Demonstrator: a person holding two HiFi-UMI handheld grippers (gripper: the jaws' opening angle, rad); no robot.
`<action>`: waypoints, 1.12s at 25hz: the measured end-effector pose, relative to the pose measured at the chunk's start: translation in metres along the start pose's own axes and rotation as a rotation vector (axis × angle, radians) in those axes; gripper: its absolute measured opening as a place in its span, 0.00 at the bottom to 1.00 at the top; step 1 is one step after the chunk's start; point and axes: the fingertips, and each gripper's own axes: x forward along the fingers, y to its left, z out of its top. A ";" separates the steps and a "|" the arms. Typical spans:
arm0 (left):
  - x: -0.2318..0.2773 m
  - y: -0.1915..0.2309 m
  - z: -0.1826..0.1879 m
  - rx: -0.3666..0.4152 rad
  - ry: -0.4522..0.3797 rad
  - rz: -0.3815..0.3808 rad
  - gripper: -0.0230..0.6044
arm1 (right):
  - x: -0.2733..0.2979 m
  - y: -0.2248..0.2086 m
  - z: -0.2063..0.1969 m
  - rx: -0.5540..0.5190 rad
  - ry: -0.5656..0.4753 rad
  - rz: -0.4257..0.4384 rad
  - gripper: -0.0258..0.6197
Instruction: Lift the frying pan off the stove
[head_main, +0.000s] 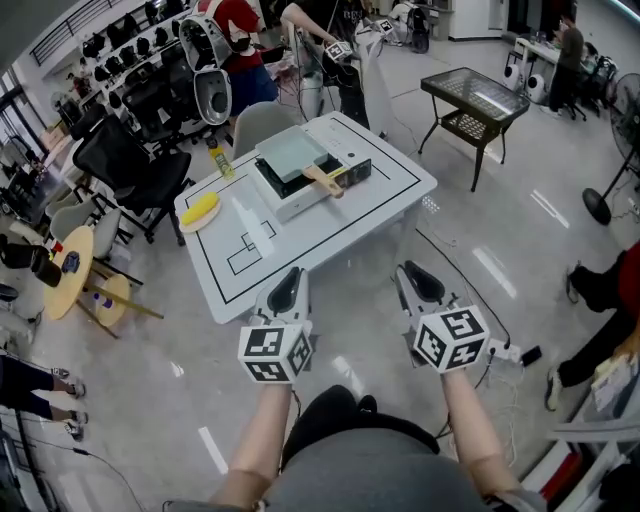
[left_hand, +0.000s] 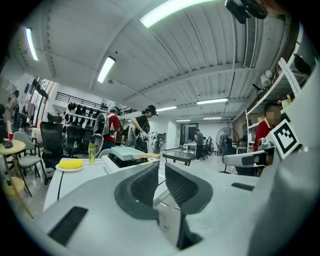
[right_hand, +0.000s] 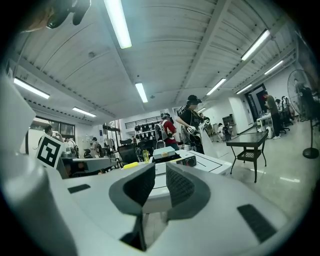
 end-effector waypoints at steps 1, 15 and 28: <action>0.001 0.000 -0.001 -0.002 0.005 0.000 0.10 | 0.001 -0.001 0.000 0.007 0.003 0.002 0.14; 0.055 0.047 -0.007 -0.025 0.031 0.011 0.23 | 0.069 -0.025 -0.003 0.040 0.056 0.021 0.28; 0.177 0.115 0.008 -0.060 0.024 0.009 0.26 | 0.183 -0.085 0.019 0.079 0.060 0.002 0.28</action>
